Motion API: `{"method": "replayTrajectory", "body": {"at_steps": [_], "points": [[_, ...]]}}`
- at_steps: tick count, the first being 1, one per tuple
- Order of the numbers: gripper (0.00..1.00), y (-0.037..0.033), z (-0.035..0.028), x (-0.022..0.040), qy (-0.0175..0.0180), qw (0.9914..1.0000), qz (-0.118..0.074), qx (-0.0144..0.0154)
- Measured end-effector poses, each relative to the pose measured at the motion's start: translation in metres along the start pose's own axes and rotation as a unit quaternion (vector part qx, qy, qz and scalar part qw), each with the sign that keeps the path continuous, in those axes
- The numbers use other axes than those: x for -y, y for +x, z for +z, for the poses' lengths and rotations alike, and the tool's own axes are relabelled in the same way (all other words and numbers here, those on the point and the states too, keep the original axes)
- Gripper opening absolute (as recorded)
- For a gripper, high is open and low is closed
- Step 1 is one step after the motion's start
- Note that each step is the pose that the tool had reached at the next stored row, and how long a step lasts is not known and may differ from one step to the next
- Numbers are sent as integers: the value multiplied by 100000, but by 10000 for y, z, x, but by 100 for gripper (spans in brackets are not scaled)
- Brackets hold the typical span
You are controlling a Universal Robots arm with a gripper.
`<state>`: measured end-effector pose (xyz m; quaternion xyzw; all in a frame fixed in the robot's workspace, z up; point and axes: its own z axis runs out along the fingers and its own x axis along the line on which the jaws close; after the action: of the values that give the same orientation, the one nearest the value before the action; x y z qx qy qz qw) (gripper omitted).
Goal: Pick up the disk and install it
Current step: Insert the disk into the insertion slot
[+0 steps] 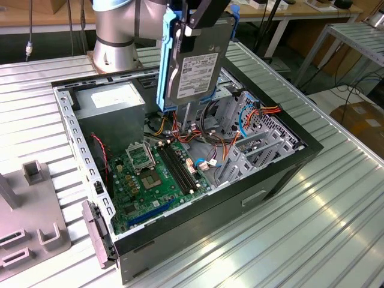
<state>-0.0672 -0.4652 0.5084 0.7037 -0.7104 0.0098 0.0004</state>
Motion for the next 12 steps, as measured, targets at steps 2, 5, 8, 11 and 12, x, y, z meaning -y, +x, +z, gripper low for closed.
{"method": "replayTrajectory", "body": {"at_steps": [2, 5, 8, 11, 12], "points": [[37, 1, 3, 77, -1, 100000, -8, -1], [37, 2, 10, 204, -3, 100000, -12, -7], [37, 2, 19, 328, -2, 100000, -4, -6], [37, 4, 27, 414, -8, 100000, 50, -26], [37, 9, 27, 422, -10, 100000, 89, -41]]}}
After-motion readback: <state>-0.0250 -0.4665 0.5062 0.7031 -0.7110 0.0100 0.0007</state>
